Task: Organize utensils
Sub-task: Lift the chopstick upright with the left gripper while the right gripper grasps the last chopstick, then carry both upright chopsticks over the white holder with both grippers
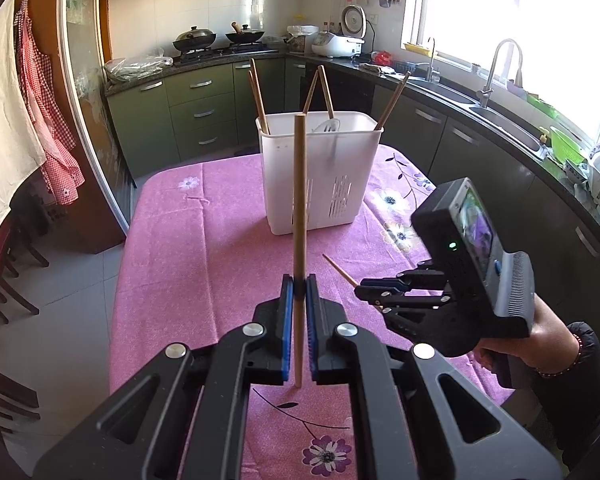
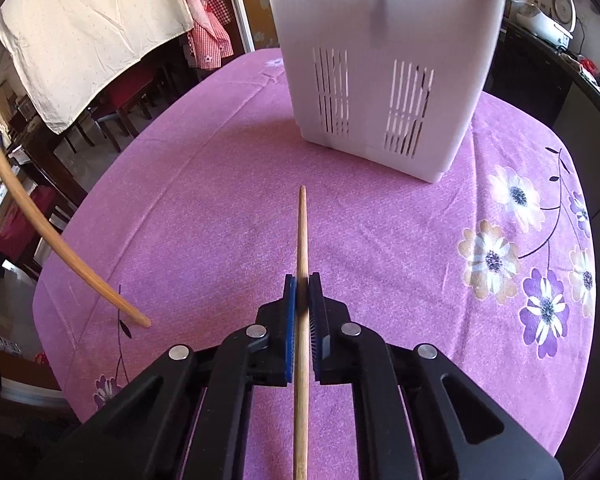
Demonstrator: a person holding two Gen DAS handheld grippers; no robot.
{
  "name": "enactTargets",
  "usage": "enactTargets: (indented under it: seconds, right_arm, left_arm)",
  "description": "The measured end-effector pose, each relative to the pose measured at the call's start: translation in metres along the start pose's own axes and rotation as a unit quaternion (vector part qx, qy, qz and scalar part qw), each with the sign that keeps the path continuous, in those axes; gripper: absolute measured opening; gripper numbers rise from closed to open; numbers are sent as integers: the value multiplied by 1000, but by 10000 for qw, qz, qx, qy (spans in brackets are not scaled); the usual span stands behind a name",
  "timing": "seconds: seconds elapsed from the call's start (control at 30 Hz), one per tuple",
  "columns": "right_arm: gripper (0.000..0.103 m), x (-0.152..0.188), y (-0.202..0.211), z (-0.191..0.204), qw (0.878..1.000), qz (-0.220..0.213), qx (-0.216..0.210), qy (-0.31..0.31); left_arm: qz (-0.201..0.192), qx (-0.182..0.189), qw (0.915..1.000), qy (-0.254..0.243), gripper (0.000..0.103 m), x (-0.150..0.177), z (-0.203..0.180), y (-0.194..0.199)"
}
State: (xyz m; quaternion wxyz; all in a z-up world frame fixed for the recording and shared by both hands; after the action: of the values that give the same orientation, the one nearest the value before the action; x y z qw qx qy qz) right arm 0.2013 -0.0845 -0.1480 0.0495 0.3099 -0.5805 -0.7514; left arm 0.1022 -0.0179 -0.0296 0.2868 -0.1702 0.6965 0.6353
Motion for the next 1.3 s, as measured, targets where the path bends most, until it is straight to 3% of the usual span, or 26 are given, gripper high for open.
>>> enactTargets:
  seconds: [0.37, 0.5, 0.87, 1.3]
  right_arm:
    - [7, 30, 114, -9, 9893, -1440, -169, -172]
    - [7, 45, 139, -12, 9846, -1728, -189, -170]
    - [7, 72, 172, -10, 9781, -2059, -193, -253]
    - [7, 70, 168, -10, 9786, -2036, -212, -227]
  left_arm:
    - [-4, -35, 10000, -64, 6, 1, -1, 1]
    - [-4, -53, 10000, -80, 6, 2, -2, 1]
    - [-8, -84, 9998, -206, 6, 4, -5, 4]
    - [-72, -66, 9996, -262, 6, 1, -10, 11]
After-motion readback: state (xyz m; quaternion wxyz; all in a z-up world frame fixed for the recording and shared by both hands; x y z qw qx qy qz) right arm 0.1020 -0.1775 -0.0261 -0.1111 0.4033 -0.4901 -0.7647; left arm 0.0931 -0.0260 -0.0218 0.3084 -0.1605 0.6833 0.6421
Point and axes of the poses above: each gripper's, at about its wrist camera, not at the fingertips, and y roughly against the way its jaws point, z to its left, x to its underside, the point moved 2 cm from there along -y, roughly the way its jaws point, and after that the axes turned 7 degrees about z, right-handed, at the moved point
